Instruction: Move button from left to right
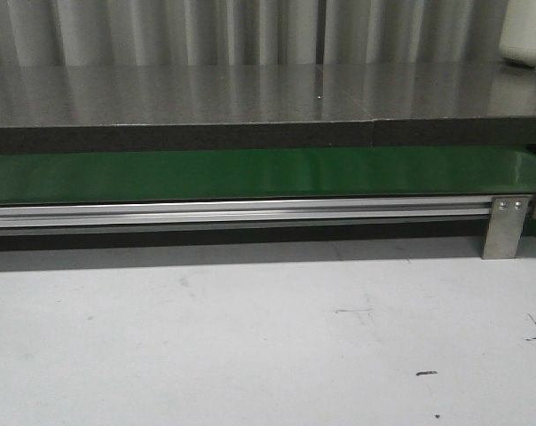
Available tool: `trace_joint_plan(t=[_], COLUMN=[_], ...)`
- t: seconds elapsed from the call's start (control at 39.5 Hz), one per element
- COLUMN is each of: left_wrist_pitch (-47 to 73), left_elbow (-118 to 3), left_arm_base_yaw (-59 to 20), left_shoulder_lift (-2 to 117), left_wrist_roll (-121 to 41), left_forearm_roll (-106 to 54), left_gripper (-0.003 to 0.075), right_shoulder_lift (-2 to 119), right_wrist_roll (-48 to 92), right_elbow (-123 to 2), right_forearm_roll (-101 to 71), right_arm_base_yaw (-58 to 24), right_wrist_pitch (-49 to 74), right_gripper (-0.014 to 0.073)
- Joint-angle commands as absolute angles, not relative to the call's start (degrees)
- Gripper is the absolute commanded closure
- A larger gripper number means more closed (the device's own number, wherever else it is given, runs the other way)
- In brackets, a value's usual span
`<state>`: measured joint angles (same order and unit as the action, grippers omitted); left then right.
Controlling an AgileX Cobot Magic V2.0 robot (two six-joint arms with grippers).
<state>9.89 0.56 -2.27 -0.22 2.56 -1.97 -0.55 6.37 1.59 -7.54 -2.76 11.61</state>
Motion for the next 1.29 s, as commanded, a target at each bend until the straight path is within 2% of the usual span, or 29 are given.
trace_joint_plan(t=[0.0,0.3,0.43,0.63,0.71,0.78,0.91,1.11,1.27], left_wrist_pitch=[5.5,3.8,1.5,-20.7,-23.0,-19.1,-5.8,12.8,16.1], left_elbow=[2.1,2.1,2.1,1.7,-0.4,-4.6,-14.2,-28.4,-32.4], left_arm_base_yaw=[-2.7,-2.7,-2.7,-2.7,-2.7,-2.7,-2.7,-2.7,-2.7], left_shoulder_lift=[-1.3,-1.3,-1.3,-1.3,-1.3,-0.8,2.9,16.3,23.4], left_wrist_roll=[2.9,2.9,2.9,2.0,2.0,2.0,1.8,1.8,1.8], left_forearm_roll=[-2.1,-2.1,-2.1,-2.1,-2.1,-2.1,-0.5,6.5,6.5], left_gripper=[0.0741,0.0741,0.0741,0.0741,0.0741,0.0741,0.0741,0.0741,0.0741], right_shoulder_lift=[-1.5,-1.5,-1.5,-1.5,-1.5,-1.0,2.7,15.3,22.4], right_wrist_roll=[6.5,6.5,6.5,6.5,6.5,6.5,6.5,6.5,6.5], right_elbow=[1.1,1.1,1.0,-2.5,-5.6,-9.6,-17.7,-29.4,-31.5], right_forearm_roll=[-7.0,-7.0,-9.3,-10.8,-10.8,-10.8,-10.8,-10.8,-10.8], right_arm_base_yaw=[-2.9,-2.9,-2.9,-2.9,-2.9,-2.9,-2.9,-2.9,-2.9], right_wrist_pitch=[6.6,6.4,2.6,0.0,0.8,2.6,7.6,14.9,14.9], right_gripper=[0.0662,0.0662,0.0662,0.0662,0.0662,0.0661,0.0661,0.0661,0.0661])
